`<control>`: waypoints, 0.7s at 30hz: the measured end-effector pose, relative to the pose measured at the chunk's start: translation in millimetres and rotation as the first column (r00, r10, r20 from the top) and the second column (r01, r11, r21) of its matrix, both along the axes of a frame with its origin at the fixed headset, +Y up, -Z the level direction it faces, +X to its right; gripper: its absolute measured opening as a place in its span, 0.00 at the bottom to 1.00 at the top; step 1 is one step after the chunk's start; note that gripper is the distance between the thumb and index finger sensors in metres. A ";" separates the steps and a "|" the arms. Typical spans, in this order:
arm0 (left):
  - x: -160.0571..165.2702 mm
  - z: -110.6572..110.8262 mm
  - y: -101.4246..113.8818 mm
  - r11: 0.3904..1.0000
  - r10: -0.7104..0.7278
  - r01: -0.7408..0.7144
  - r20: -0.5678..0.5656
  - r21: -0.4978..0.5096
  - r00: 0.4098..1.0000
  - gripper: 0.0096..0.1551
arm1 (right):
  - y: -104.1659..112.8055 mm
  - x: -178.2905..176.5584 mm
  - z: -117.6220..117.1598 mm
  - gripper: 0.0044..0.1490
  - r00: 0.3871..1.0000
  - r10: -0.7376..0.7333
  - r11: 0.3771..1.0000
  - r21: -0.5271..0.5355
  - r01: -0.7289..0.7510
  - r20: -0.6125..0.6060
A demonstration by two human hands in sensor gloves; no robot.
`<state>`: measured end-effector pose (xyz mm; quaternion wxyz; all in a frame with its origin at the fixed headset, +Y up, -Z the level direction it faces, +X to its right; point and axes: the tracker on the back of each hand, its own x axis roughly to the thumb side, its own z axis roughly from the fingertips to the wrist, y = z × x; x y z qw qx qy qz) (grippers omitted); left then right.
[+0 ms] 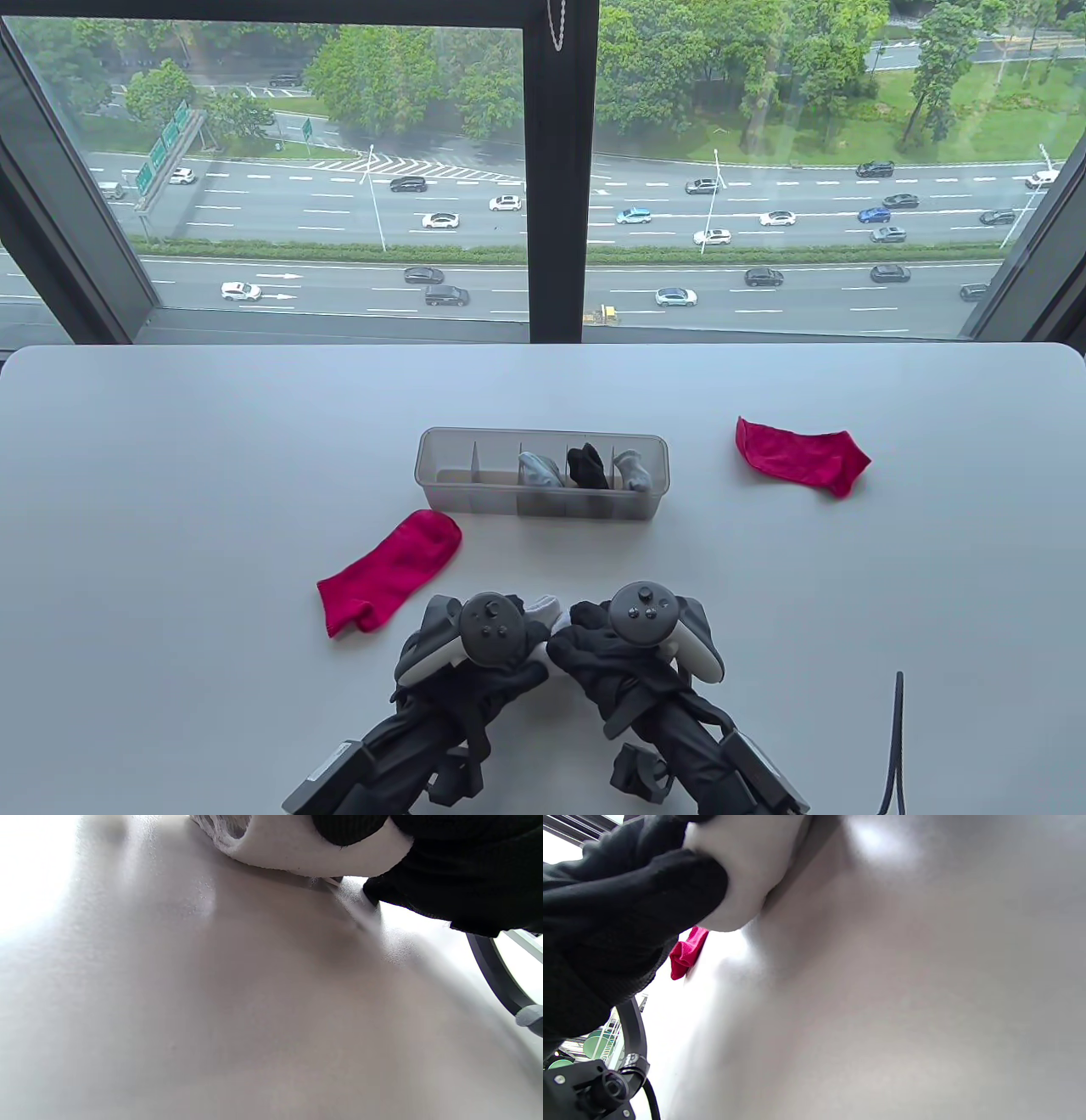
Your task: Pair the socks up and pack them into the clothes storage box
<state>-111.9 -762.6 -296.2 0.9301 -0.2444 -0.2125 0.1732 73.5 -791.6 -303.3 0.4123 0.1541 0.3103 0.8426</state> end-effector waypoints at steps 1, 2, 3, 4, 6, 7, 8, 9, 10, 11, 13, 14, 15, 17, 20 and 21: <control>3.4 1.5 -0.5 1.000 -0.019 0.019 0.019 0.004 1.000 0.37 | 1.9 0.5 0.0 0.31 1.000 -0.009 1.000 0.015 0.009 0.005; 4.5 1.9 -0.6 1.000 -0.031 0.031 0.023 0.006 0.999 0.38 | 3.0 0.2 -0.1 0.31 1.000 -0.025 1.000 0.011 0.025 0.005; 6.6 2.4 -0.8 0.998 -0.062 0.062 0.019 0.017 0.998 0.39 | 5.4 -0.9 0.7 0.31 0.998 -0.067 0.998 -0.009 0.067 0.011; 7.0 2.5 0.5 0.995 -0.087 0.086 0.009 0.042 0.996 0.36 | 6.8 -2.2 1.4 0.31 0.995 -0.093 0.995 -0.019 0.093 0.018; 6.2 2.1 6.4 0.987 -0.086 0.086 -0.010 0.139 0.996 0.29 | 9.6 -4.1 2.5 0.31 0.997 -0.079 0.997 0.005 0.079 0.022; 5.0 2.1 9.0 0.981 -0.090 0.092 -0.021 0.172 0.996 0.25 | 11.9 -5.3 2.8 0.32 0.998 -0.055 0.998 0.034 0.055 0.018; 3.6 1.6 10.7 0.979 -0.096 0.097 -0.016 0.180 0.995 0.24 | 16.9 -7.4 3.5 0.34 1.000 -0.006 0.996 0.091 0.007 -0.003; 2.2 1.3 11.4 0.982 -0.102 0.102 -0.006 0.162 0.995 0.24 | 21.9 -9.2 4.2 0.38 0.999 0.033 0.988 0.150 -0.029 -0.025; 0.3 1.1 12.8 0.986 -0.078 0.078 -0.006 0.150 0.997 0.24 | 26.9 -11.8 5.0 0.37 0.996 0.068 0.978 0.199 -0.055 -0.057; 0.0 1.0 13.4 0.987 -0.068 0.068 -0.002 0.147 0.998 0.24 | 28.8 -12.3 5.6 0.36 0.995 0.082 0.974 0.214 -0.067 -0.063; 0.0 3.2 17.0 0.987 -0.065 0.064 0.003 0.149 0.998 0.25 | 34.9 -12.4 4.9 0.32 0.996 0.072 0.969 0.242 -0.059 -0.047; 0.5 4.7 18.8 0.982 -0.058 0.057 0.000 0.180 0.998 0.29 | 36.2 -11.4 4.6 0.32 0.998 0.054 0.972 0.232 -0.044 -0.038; 1.2 5.8 22.3 0.973 -0.050 0.051 -0.012 0.225 0.999 0.36 | 36.8 -9.1 4.1 0.30 0.999 0.031 0.974 0.227 -0.027 -0.013; 2.6 7.5 27.5 0.965 -0.012 0.011 0.001 0.263 1.000 0.36 | 35.7 -3.6 3.9 0.29 1.000 0.010 0.973 0.229 -0.012 0.009; 5.8 9.0 30.6 0.951 -0.005 0.002 0.010 0.310 1.000 0.28 | 37.6 -0.2 5.2 0.31 0.999 -0.032 0.971 0.238 0.021 0.041; 5.6 8.0 30.8 0.955 -0.019 0.016 0.009 0.295 1.000 0.28 | 39.3 -1.1 6.3 0.34 0.999 -0.021 0.965 0.261 0.011 0.036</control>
